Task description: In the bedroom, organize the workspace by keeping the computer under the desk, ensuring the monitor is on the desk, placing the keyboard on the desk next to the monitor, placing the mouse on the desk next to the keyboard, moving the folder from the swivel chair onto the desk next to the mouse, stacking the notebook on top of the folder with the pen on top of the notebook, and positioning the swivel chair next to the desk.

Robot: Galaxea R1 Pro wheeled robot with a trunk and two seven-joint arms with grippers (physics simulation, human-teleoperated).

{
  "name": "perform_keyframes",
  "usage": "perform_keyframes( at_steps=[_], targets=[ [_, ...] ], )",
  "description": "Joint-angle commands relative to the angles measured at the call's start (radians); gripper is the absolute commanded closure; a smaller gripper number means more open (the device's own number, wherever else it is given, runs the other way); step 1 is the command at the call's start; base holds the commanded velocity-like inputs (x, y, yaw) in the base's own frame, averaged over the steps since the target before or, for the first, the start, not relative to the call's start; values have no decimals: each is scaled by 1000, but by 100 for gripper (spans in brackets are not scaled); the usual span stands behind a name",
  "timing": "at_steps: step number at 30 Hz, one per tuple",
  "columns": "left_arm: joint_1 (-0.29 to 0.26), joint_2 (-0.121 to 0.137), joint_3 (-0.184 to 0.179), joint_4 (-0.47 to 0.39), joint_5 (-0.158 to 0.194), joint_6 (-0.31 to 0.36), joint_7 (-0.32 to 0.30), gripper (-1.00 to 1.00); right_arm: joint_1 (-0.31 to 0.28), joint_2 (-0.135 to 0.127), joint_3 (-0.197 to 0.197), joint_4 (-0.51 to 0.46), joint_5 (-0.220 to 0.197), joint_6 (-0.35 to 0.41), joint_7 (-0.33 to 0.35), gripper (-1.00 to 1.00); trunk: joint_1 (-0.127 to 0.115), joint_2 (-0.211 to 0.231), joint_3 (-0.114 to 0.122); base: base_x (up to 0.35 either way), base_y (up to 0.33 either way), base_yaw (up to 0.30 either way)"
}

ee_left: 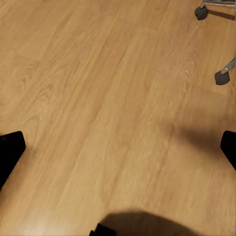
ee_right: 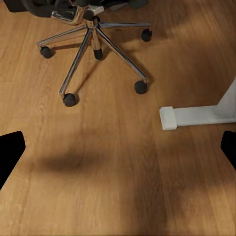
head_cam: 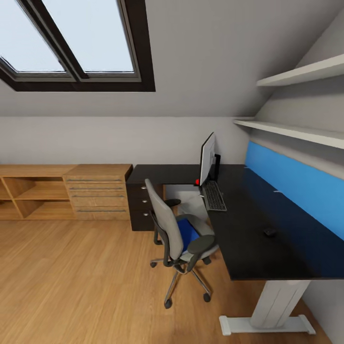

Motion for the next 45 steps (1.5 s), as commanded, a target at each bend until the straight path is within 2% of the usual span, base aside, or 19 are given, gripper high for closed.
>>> perform_keyframes(
  at_steps=[1,5,8,25,28,31,33,34,36,38,45],
  targets=[
    [0,0,2,-3,1,-11,0,-100,-1,-2,-2,1,-1,-3,0,-100,0,-1,-1,-1,33,0],
    [0,-2,7,-6,4,-80,5,-100,-1,-10,-1,1,-1,-3,0,-100,0,-1,-1,-1,16,0],
    [0,-3,7,-7,5,-100,6,-100,-1,-11,-1,1,-1,-3,0,-100,8,-15,-7,0,4,0],
    [0,1,6,-6,9,-100,5,-100,-1,-13,-1,1,0,0,0,-100,73,-134,-61,0,0,0],
    [0,1,6,-6,9,-83,5,-100,-1,-14,-1,1,0,0,0,-100,84,-155,-70,0,0,0],
    [0,4,5,-34,5,94,7,-100,-1,-14,-1,1,0,0,0,-100,96,-176,-80,0,0,0],
    [0,6,5,-51,5,163,8,-100,-1,-14,-1,1,0,0,0,-100,104,-190,-86,0,0,0],
    [0,13,5,-73,5,262,9,-100,-1,-14,-1,1,0,0,0,-100,107,-197,-89,0,0,0],
    [0,22,6,-91,5,335,9,-100,-1,-14,-1,1,0,0,0,-100,115,-211,-95,0,0,0],
    [0,28,6,-106,5,383,9,-100,-1,-14,-1,1,0,0,0,-100,123,-225,-101,0,0,0],
    [0,31,6,-116,4,410,9,-100,-1,-14,-1,1,-1,1,0,-100,150,-274,-123,0,0,0]
  ],
)
